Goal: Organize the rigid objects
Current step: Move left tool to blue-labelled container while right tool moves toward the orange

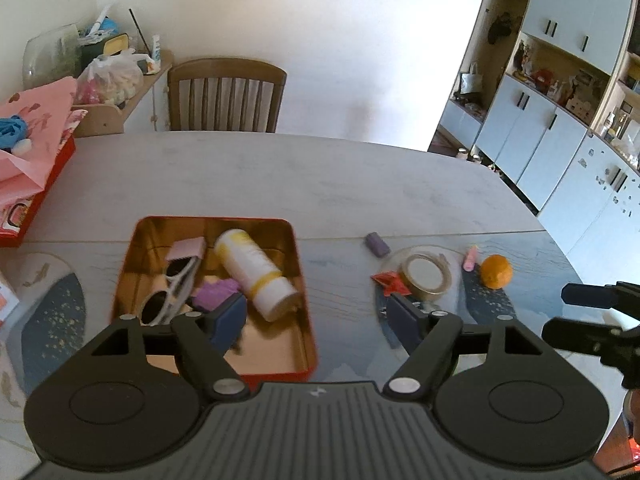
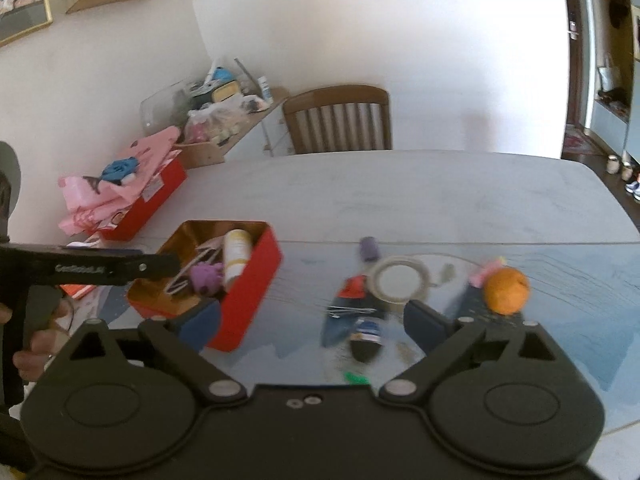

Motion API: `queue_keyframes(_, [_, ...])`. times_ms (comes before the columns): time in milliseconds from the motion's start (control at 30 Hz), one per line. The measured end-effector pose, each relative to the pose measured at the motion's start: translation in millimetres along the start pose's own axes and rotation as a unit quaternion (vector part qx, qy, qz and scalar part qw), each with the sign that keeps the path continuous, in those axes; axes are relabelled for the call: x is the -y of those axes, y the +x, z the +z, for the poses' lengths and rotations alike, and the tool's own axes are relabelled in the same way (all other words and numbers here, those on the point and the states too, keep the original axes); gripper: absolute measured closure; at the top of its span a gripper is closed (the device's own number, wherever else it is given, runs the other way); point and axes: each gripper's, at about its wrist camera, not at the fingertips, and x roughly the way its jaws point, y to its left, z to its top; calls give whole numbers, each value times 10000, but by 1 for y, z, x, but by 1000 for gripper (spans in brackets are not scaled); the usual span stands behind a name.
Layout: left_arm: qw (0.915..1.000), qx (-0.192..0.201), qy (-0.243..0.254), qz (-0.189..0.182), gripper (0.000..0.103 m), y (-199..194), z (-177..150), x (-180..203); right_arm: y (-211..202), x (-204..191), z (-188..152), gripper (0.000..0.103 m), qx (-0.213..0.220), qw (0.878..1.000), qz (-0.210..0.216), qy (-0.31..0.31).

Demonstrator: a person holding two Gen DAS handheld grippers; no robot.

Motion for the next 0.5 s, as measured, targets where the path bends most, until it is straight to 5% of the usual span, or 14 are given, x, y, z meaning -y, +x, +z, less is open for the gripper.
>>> queue_keyframes(500, [9999, -57, -35, 95, 20, 28, -15, 69, -14, 90, -16, 0, -142, 9990, -332, 254])
